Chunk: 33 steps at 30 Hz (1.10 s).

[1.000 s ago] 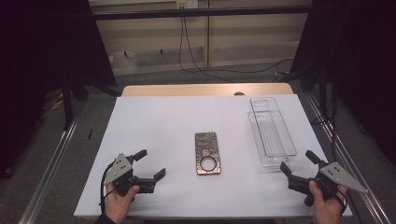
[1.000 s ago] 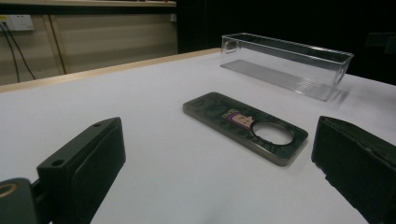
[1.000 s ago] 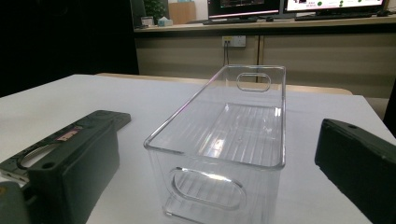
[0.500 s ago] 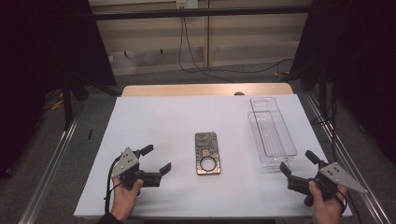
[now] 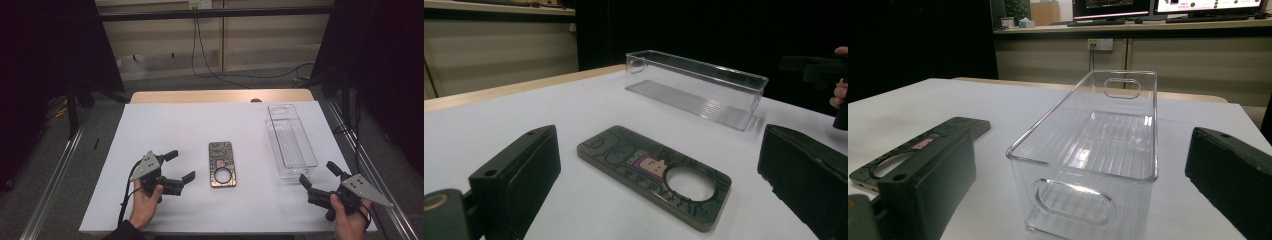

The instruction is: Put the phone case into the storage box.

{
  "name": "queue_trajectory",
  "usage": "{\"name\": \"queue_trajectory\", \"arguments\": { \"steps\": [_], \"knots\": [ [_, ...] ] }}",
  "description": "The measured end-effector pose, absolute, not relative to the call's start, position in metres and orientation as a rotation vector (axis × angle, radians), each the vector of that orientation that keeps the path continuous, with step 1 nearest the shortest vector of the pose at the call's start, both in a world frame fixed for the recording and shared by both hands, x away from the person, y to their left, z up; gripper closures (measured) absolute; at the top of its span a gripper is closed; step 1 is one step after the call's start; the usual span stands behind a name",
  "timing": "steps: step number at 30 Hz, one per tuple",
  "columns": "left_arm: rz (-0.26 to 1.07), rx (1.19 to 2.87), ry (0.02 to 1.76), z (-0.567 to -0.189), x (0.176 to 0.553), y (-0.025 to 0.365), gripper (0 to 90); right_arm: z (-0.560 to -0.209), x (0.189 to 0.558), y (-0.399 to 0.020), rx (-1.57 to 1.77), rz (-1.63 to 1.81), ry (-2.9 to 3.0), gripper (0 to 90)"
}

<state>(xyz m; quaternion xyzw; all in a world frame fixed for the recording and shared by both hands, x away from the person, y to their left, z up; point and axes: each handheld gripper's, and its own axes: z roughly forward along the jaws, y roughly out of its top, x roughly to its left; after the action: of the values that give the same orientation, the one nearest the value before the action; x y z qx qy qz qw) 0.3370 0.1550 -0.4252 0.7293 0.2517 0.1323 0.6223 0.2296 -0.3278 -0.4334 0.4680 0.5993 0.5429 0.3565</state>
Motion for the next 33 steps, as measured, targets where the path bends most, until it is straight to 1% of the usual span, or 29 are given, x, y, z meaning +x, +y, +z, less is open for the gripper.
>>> {"name": "queue_trajectory", "arguments": {
  "steps": [3,6,14,26,33],
  "knots": [
    [0.342,1.660,0.556,-0.423,0.340,0.148,2.5,-0.433,0.230,-0.328,1.212,1.402,1.544,0.0],
    [0.339,1.653,0.555,-0.422,0.345,0.140,0.9,-0.433,0.229,-0.328,1.208,1.403,1.547,0.0],
    [0.320,1.636,0.524,-0.420,0.355,0.122,0.8,-0.433,0.229,-0.329,1.207,1.404,1.547,0.0],
    [0.359,1.642,0.467,-0.411,0.370,0.096,0.4,-0.434,0.230,-0.329,1.211,1.404,1.546,0.0],
    [0.356,1.641,0.459,-0.410,0.380,0.085,0.8,-0.433,0.229,-0.329,1.213,1.403,1.546,0.0]
  ]
}}
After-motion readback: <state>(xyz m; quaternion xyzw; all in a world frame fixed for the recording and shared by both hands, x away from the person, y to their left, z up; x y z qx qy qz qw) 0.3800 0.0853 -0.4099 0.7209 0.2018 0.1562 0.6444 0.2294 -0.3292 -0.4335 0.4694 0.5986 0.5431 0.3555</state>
